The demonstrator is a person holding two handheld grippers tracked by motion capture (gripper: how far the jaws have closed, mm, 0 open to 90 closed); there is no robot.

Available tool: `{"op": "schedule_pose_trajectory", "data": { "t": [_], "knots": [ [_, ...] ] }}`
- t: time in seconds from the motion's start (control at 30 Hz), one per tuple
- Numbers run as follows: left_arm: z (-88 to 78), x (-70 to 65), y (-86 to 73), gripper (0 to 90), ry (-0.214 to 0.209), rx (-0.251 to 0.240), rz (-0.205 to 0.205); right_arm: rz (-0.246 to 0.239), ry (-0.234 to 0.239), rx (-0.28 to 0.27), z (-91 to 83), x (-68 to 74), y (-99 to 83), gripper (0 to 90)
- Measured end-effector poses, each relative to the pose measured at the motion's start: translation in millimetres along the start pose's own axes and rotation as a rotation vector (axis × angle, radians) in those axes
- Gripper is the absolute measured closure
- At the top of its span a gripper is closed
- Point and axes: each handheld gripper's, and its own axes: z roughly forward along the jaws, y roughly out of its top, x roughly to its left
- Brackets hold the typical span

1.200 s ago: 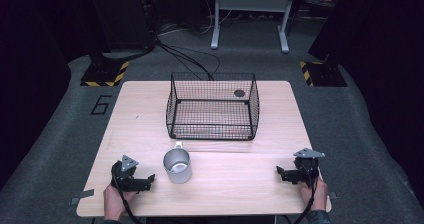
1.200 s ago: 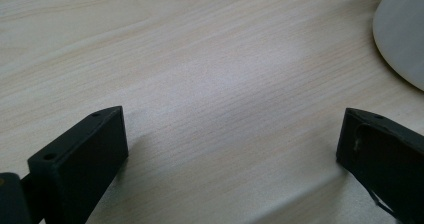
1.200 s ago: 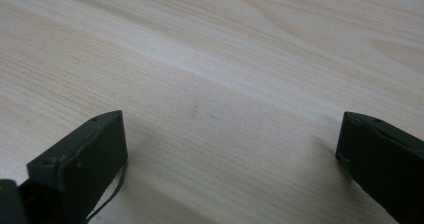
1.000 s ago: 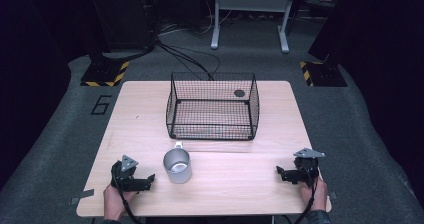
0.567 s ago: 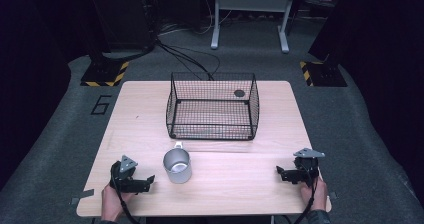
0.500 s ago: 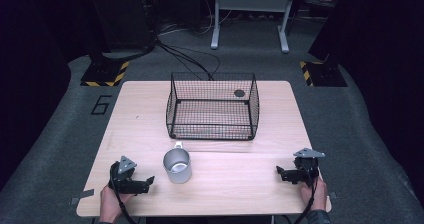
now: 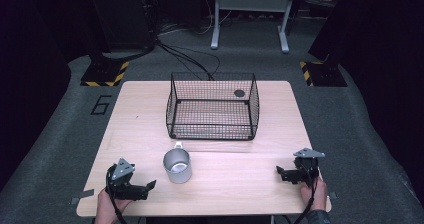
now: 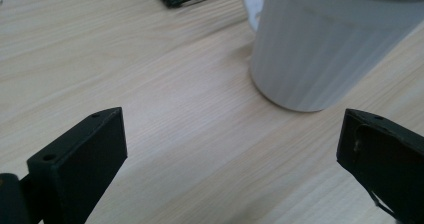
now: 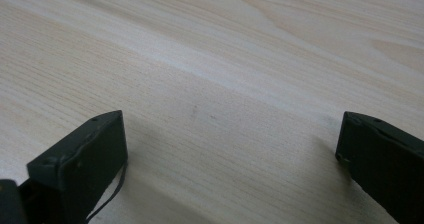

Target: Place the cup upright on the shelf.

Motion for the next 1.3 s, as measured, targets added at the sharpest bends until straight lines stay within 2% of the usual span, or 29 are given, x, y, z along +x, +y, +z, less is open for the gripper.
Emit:
{"op": "schedule_pose_trajectory", "data": {
  "t": [0.1, 0.17, 0.3, 0.43, 0.57, 0.87, 1.1, 1.3],
  "knots": [
    [-2.4, -3.6, 3.7, 0.0, -0.018, -0.010, 0.013, -0.002, 0.000, 0.000, 0.0, -0.1, 0.0, 0.0],
    [-3.8, -9.8, 8.6, 0.0, -0.026, -0.036, 0.026, -0.002, 0.000, 0.000, 0.0, -0.1, 0.0, 0.0],
    [-3.8, -20.6, 18.2, 0.0, -0.048, -0.050, 0.055, 0.001, 0.000, 0.000, 0.0, 0.0, 0.0, 0.0],
    [2.1, -30.6, 27.9, 0.0, -0.065, -0.076, 0.075, 0.001, 0.000, 0.000, 0.0, 0.0, 0.0, 0.0],
    [7.5, -35.2, 34.8, 0.0, -0.077, -0.079, 0.090, 0.005, 0.000, 0.001, 0.0, 0.4, 0.0, 0.0],
    [24.3, -43.5, 48.3, 0.0, -0.099, -0.095, 0.098, 0.002, -0.002, 0.005, 0.1, 0.3, 0.2, 0.0],
    [37.5, -45.7, 53.3, 0.0, -0.090, -0.107, 0.083, -0.001, -0.002, 0.003, 0.3, -0.1, 0.3, 0.0],
    [44.8, -47.3, 56.5, 0.0, -0.086, -0.096, 0.080, -0.001, -0.002, 0.003, 0.2, -0.1, 0.3, 0.0]
  ]
}}
